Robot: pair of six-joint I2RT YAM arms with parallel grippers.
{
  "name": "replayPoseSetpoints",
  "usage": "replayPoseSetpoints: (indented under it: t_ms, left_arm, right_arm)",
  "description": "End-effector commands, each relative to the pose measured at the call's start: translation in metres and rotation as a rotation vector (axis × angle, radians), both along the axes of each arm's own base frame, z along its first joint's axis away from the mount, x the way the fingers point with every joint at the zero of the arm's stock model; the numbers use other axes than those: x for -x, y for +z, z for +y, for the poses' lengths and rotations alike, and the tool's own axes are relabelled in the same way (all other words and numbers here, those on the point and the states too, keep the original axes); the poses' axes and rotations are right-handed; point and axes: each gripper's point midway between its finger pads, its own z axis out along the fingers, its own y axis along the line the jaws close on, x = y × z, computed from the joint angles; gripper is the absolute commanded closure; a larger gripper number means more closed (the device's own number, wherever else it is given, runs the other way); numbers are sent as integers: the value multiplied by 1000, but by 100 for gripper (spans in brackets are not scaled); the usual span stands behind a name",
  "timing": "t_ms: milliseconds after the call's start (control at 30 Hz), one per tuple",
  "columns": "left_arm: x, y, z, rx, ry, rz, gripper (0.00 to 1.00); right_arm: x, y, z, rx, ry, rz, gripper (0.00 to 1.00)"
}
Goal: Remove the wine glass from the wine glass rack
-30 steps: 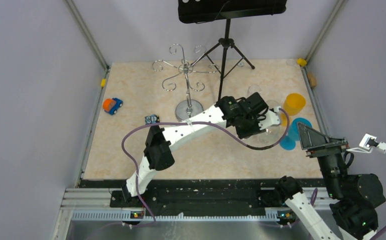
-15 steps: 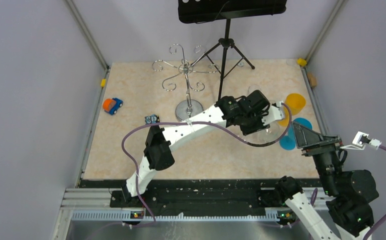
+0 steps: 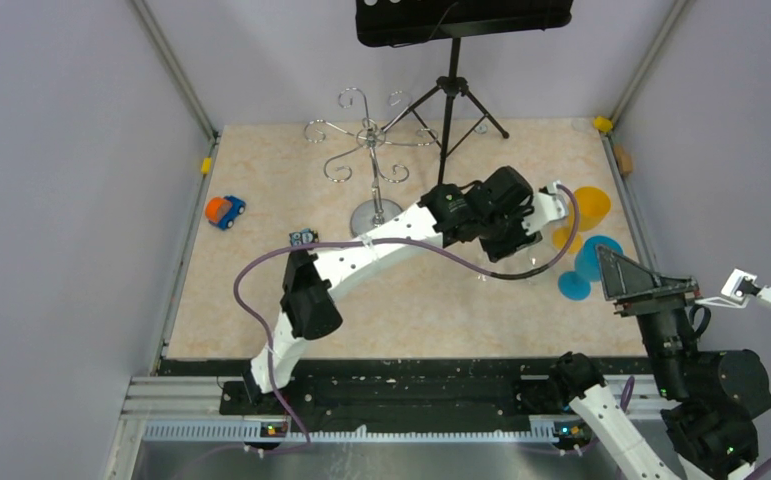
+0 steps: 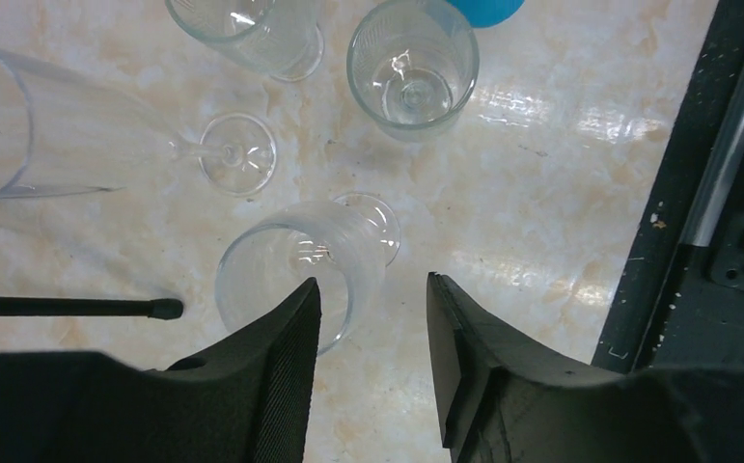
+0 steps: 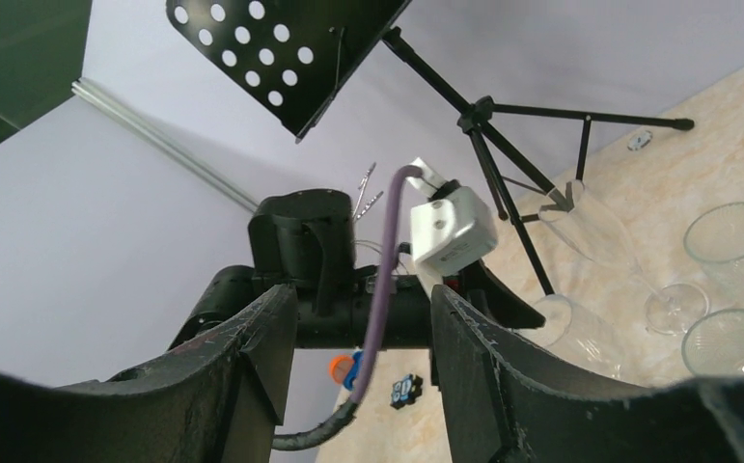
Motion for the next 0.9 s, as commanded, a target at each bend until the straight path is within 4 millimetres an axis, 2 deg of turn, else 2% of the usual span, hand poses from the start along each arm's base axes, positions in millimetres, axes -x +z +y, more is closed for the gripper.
replayPoseSetpoints:
  t_ms: [0, 67, 133, 167, 233, 267, 300, 333, 433, 533, 600, 767, 867]
  left_arm:
    - [16, 97, 5, 228, -18, -43, 47]
    - [22, 116, 13, 267, -13, -38, 40]
    - [29, 138, 24, 311, 8, -37, 13]
    - [33, 154, 33, 342, 23, -42, 8]
    - [39, 171, 51, 383, 67, -42, 6]
    - [41, 179, 61, 405, 93, -43, 5]
    - [43, 183, 72, 423, 125, -46, 4]
    - [45, 190, 84, 452, 161, -49, 4]
    - [44, 204, 127, 511, 333, -57, 3]
    - [40, 220, 181, 591, 538, -98, 3]
    - [44, 225, 215, 642, 635, -109, 2]
    - [55, 220, 303, 734, 862, -156, 1]
    - [69, 219, 358, 842, 944, -189, 1]
  right_arm:
    - [16, 26, -15, -1, -38, -76, 45]
    - [18, 31, -19, 8, -54, -84, 45]
    - [20, 34, -23, 21, -71, -88, 43]
    - [21, 35, -25, 32, -80, -87, 42]
    - [21, 35, -29, 65, -104, -76, 35]
    - [20, 33, -32, 98, -121, -59, 18]
    - [20, 32, -35, 130, -139, -38, 10]
    - [19, 31, -38, 168, -159, -12, 7]
    - [21, 27, -53, 283, -227, 57, 6]
    - [18, 25, -61, 379, -271, 103, 5]
    - [19, 25, -67, 422, -294, 128, 5]
    - [21, 22, -80, 511, -345, 206, 4]
    - [25, 19, -90, 554, -381, 250, 3]
